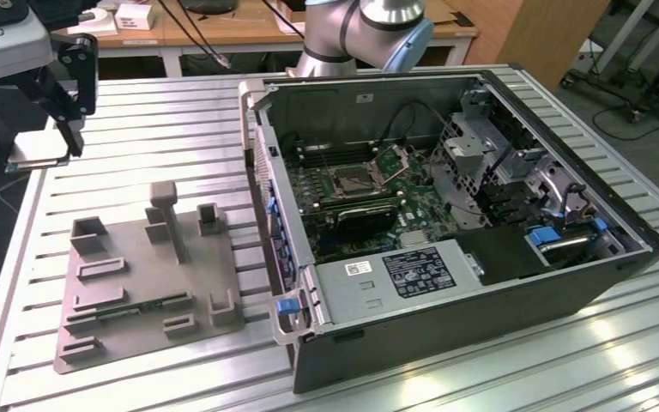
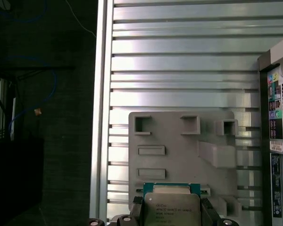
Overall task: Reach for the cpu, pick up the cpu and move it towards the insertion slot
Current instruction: 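Pick up the cpu and move it towards the insertion slot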
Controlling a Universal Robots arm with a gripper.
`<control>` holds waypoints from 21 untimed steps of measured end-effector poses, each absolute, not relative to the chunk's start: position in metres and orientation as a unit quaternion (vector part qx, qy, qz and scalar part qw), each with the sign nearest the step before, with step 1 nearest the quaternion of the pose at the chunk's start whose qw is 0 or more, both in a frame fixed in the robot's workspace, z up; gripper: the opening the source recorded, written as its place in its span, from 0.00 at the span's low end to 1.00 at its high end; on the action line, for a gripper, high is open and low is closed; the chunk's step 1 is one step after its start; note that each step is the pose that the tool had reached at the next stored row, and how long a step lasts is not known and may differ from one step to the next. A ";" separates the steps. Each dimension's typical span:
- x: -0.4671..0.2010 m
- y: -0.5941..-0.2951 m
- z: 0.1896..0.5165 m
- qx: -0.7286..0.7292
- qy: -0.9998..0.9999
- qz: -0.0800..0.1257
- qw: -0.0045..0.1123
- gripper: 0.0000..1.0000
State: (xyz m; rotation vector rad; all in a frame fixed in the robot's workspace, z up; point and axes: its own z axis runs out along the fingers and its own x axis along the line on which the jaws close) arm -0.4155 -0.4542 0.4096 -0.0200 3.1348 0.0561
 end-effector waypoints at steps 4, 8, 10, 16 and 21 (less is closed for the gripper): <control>-0.413 -0.454 0.410 -0.006 1.000 0.018 0.003 0.55; -0.410 -0.454 0.410 -0.006 1.000 0.018 0.003 0.55; -0.409 -0.454 0.410 -0.006 1.000 0.018 0.003 0.55; -0.407 -0.454 0.410 -0.006 1.000 0.018 0.003 0.55; -0.405 -0.454 0.410 -0.006 1.000 0.018 0.003 0.55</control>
